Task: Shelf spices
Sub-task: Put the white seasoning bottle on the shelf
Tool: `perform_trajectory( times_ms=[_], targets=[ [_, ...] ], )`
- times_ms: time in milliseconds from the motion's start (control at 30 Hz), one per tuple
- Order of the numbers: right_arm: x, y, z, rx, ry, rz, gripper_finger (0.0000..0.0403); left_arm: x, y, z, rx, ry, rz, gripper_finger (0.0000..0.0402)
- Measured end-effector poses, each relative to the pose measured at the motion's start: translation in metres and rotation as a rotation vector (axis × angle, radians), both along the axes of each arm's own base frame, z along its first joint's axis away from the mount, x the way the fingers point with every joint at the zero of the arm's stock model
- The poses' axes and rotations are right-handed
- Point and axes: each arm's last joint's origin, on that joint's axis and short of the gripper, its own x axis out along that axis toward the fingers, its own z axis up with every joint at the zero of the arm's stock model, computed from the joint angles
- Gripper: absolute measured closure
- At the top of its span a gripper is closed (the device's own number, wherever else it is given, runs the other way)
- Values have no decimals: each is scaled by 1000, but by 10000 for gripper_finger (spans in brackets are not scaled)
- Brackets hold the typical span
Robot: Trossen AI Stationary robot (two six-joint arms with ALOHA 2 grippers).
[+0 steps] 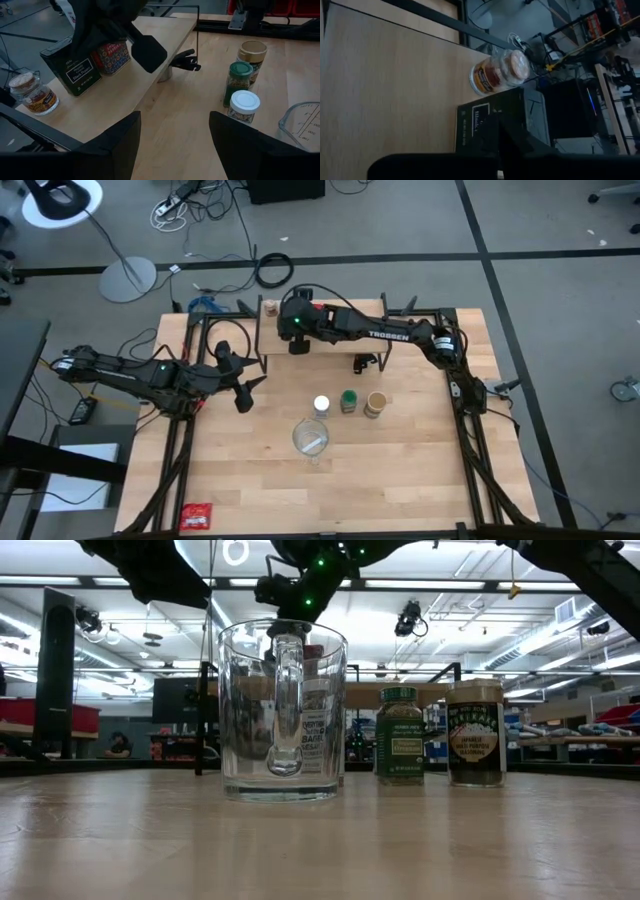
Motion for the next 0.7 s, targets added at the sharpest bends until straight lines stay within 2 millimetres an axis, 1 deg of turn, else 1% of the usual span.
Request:
perform_trajectory(
  times_ms=[467, 533, 600, 700],
  targets=[
    [0, -1, 1, -33, 2, -17, 403, 0, 0, 0, -2, -2, 1, 161],
    [1, 5, 2, -56, 20, -12, 403, 0, 0, 0, -2, -2, 1, 161],
    [1, 16, 6, -87, 40, -11, 403, 0, 0, 0, -2, 0, 1, 161],
    [-8, 41, 25, -94, 34, 21, 403, 0, 0, 0, -1, 5, 1, 161]
  ],
)
